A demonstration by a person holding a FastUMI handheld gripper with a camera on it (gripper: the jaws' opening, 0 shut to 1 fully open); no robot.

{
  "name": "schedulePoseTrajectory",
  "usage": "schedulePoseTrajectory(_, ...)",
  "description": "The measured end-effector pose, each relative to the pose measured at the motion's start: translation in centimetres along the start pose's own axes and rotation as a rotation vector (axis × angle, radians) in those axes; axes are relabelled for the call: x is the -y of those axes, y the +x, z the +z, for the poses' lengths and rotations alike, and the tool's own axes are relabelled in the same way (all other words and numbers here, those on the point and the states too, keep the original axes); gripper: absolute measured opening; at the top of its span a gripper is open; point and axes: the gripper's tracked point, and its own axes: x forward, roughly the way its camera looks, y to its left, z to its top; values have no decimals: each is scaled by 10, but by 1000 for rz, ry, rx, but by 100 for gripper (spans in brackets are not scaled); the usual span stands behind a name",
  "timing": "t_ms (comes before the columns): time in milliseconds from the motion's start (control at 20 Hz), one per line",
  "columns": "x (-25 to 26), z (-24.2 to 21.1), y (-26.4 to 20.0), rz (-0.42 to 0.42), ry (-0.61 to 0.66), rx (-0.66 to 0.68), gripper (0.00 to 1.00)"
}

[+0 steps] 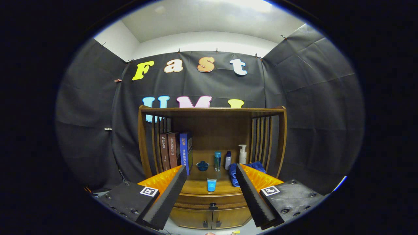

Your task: Pull open the drawer, take out the items inside it, and place them on the countertop above the cabinet.

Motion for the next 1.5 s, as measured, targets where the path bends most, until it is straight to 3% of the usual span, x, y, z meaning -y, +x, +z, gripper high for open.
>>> schedulePoseTrajectory(1500, -12, -25, 3, -18, -29, -19, 98)
